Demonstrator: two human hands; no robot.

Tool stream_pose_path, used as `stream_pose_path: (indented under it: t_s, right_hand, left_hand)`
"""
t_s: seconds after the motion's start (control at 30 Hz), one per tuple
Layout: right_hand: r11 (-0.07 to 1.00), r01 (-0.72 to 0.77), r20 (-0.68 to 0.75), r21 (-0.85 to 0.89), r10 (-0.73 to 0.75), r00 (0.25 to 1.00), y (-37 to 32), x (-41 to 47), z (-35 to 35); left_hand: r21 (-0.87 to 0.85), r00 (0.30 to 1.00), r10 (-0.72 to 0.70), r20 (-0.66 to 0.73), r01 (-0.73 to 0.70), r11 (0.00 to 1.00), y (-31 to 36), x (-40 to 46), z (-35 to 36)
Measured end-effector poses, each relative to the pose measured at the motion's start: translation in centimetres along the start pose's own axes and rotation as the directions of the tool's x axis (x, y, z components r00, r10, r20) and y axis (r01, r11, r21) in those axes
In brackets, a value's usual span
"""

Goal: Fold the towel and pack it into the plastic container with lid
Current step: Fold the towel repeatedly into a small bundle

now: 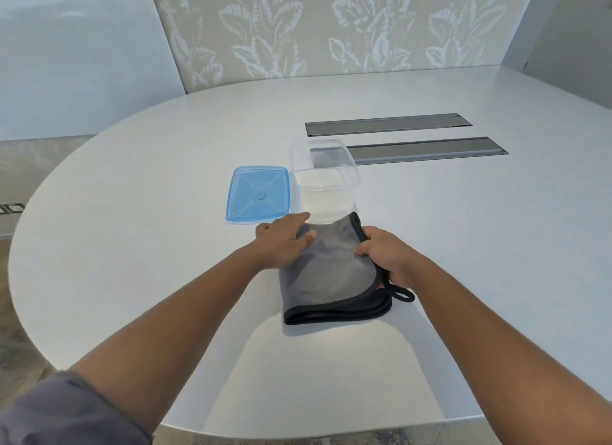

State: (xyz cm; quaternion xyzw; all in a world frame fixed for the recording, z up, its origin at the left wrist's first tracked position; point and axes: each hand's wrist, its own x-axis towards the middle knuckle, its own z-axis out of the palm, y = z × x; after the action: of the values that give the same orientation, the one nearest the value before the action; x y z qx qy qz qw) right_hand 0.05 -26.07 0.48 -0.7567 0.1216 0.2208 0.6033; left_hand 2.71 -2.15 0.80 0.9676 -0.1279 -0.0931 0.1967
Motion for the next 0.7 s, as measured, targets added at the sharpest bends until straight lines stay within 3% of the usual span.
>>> stream_pose_path:
  t_s: [0.17,0.3,0.57,0.7]
  right_hand:
    - [0.998,0.018,-0.056,-0.054,-0.021,0.998,0.5,-0.4,0.2]
    - [0.999,0.006,-0.127,-0.040,-0.011,0.992,0.3,-0.6,-0.2]
    - [0.997,-0.002,-0.187,-0.076,-0.012,0.982,0.9,-1.1,0.2]
    - [0.978,0.032,-0.238,-0.205,-0.081,0.968,0.8,-1.1,-0.2]
  left_hand:
    - [0.147,0.994,0.108,-0.024,-0.104,0.984,-0.3,-0.6,2.9]
    - [0.170,0.979,0.204,-0.025,-0.197,0.966,0.7,-1.1,4.5]
    - [0.237,0.980,0.187,0.068,-0.198,0.951,0.4,-1.4,5.5]
    - [0.264,0.978,0.192,0.084,-0.207,0.942,0.7,-1.2,5.5]
